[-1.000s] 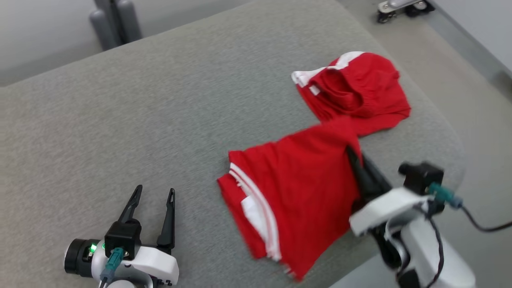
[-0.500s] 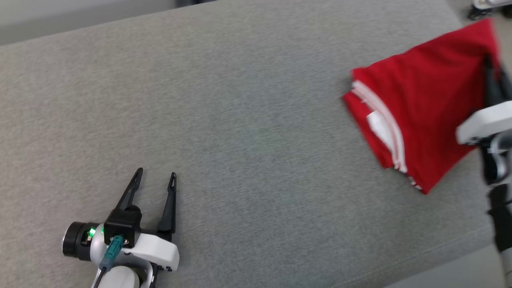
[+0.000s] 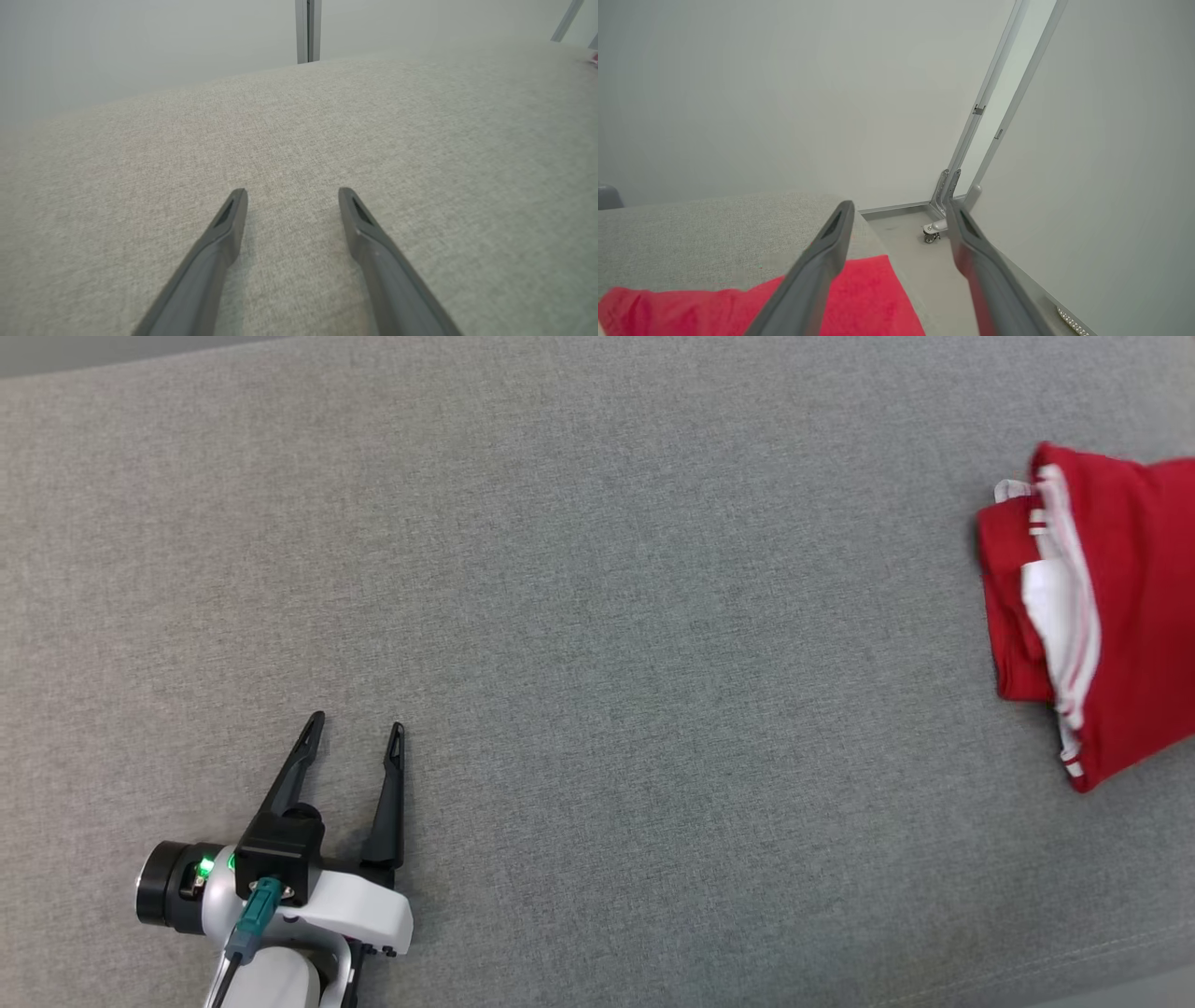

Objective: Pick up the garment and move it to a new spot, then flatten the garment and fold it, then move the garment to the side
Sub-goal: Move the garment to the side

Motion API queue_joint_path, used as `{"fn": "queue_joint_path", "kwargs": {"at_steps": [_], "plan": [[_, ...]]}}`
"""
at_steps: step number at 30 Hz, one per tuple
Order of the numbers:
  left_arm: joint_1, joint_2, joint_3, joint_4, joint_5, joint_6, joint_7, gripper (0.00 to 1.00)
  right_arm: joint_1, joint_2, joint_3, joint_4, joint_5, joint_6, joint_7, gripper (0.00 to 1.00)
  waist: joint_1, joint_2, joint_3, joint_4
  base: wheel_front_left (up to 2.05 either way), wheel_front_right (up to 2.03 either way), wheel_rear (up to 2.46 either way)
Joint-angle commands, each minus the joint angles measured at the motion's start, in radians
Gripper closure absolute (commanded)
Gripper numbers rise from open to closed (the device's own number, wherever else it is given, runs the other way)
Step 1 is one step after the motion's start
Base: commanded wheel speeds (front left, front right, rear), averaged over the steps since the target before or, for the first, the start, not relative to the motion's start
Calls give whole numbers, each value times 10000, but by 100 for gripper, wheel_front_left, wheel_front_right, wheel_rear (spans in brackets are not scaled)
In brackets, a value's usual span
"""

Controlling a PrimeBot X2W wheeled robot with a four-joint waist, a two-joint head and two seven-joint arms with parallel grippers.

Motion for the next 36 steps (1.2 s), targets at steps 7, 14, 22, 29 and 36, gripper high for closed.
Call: {"fn": "queue_joint_path", "kwargs": {"at_steps": [7, 14, 22, 29, 36], "plan": [[-19, -37, 104, 26, -159, 235, 10, 0, 703, 1269, 1715, -2191, 687, -3, 11, 0, 0, 0, -317, 162, 0, 0, 0], [153, -103, 112, 62, -297, 370, 8, 0, 2541, 2023, 3573, -3517, 2021, -3, 11, 0, 0, 0, -864, 499, 0, 0, 0], [457, -175, 40, 209, -446, 400, 8, 0, 4610, 2074, 5235, -3694, 3732, -3, 10, 0, 0, 0, -1680, 1104, 0, 0, 0], [907, -202, -64, 340, -584, 525, 8, 0, 6025, 2075, 5970, -3913, 4258, -3, 10, 0, 0, 0, -2584, 1514, 0, 0, 0], [1419, -201, -136, 446, -820, 685, 8, 0, 6909, 2101, 6352, -3983, 4030, -2, 11, 0, 0, 0, -3368, 1745, 0, 0, 0]]}}
